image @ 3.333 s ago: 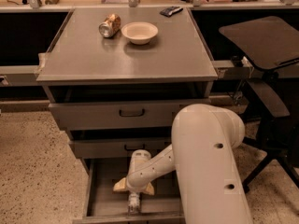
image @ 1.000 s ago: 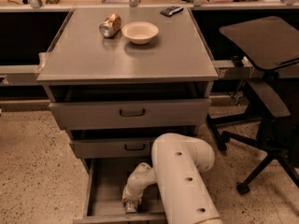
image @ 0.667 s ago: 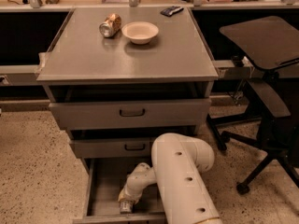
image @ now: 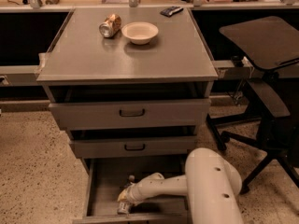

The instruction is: Pick blue plastic bottle from bottom drawer and place on counter

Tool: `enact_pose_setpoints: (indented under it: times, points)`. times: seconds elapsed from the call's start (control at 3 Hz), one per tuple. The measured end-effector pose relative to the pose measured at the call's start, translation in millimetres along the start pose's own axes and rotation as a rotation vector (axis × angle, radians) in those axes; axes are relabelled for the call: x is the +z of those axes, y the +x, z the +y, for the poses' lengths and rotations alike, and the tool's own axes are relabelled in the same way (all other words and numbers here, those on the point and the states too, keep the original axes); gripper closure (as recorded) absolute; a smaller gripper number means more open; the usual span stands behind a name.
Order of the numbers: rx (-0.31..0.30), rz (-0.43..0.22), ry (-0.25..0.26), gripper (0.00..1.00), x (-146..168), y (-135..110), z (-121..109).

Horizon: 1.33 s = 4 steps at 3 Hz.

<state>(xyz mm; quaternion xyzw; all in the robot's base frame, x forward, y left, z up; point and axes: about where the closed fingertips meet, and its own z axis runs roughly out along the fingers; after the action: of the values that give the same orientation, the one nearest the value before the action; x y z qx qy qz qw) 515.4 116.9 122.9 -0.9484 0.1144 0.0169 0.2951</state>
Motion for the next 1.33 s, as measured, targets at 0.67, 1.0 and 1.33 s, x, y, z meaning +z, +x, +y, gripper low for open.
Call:
enact_pose_setpoints:
  times: [0.67, 1.0, 1.33]
  points:
    - [0.235, -0.025, 0.385, 1.00, -51.5, 9.7, -2.7]
    - [0.163, -0.020, 0.441, 1.00, -68.4, 13.8, -25.1]
    - [0.163, -0.020, 0.442, 1.00, -68.4, 13.8, -25.1]
